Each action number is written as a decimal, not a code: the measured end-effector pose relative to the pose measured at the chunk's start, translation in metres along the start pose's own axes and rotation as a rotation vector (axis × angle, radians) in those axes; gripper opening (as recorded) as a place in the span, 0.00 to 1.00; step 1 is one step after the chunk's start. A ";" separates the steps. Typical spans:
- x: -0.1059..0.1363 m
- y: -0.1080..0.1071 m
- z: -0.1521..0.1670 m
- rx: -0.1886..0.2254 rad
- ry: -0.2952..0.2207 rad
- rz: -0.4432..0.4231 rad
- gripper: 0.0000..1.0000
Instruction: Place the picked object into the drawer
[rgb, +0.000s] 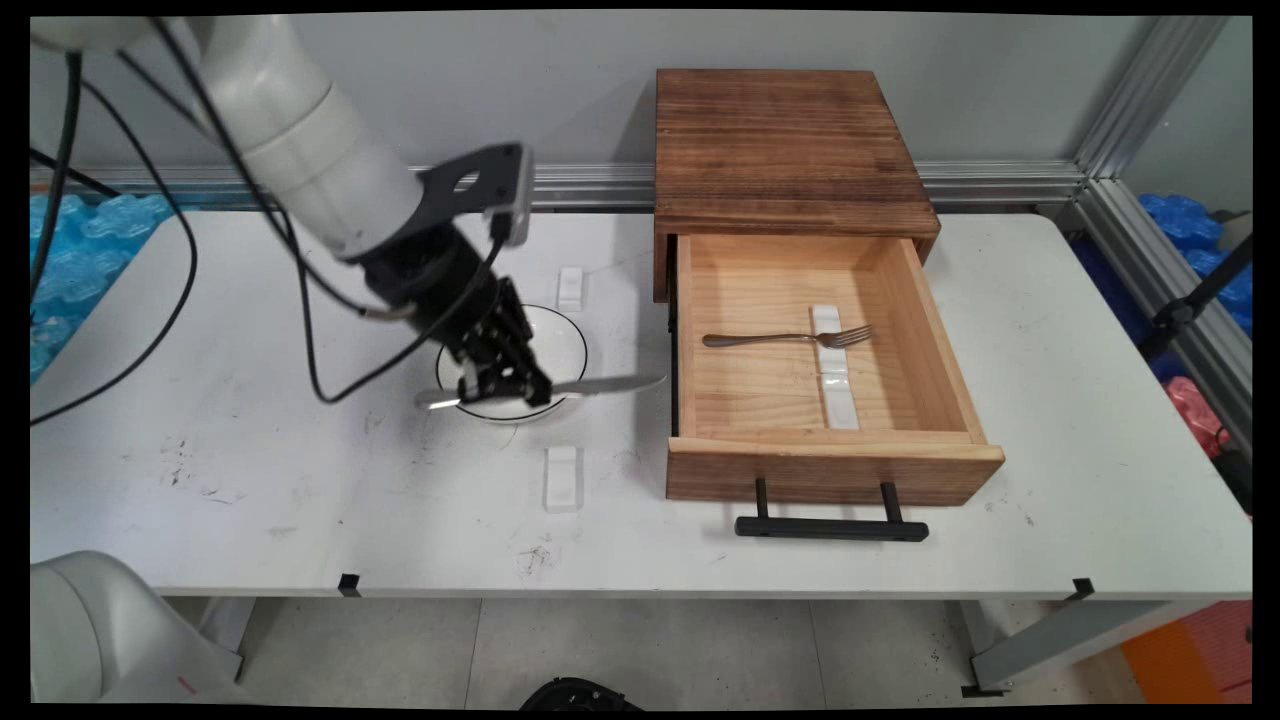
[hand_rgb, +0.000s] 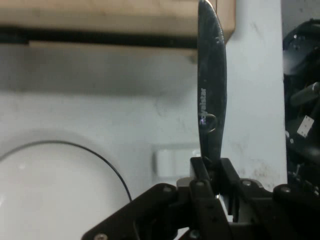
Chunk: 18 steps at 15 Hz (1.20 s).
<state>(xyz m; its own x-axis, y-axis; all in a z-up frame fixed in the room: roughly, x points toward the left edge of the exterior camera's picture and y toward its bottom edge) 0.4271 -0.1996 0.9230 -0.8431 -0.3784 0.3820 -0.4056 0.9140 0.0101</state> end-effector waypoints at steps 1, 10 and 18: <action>0.008 -0.003 -0.005 0.001 0.003 0.000 0.00; 0.083 -0.035 -0.022 0.021 0.066 0.012 0.00; 0.143 -0.049 0.003 0.025 0.136 0.034 0.00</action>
<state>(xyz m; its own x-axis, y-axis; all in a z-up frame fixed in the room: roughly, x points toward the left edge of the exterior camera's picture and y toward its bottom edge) 0.3256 -0.2992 0.9746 -0.8016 -0.3224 0.5034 -0.3874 0.9215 -0.0269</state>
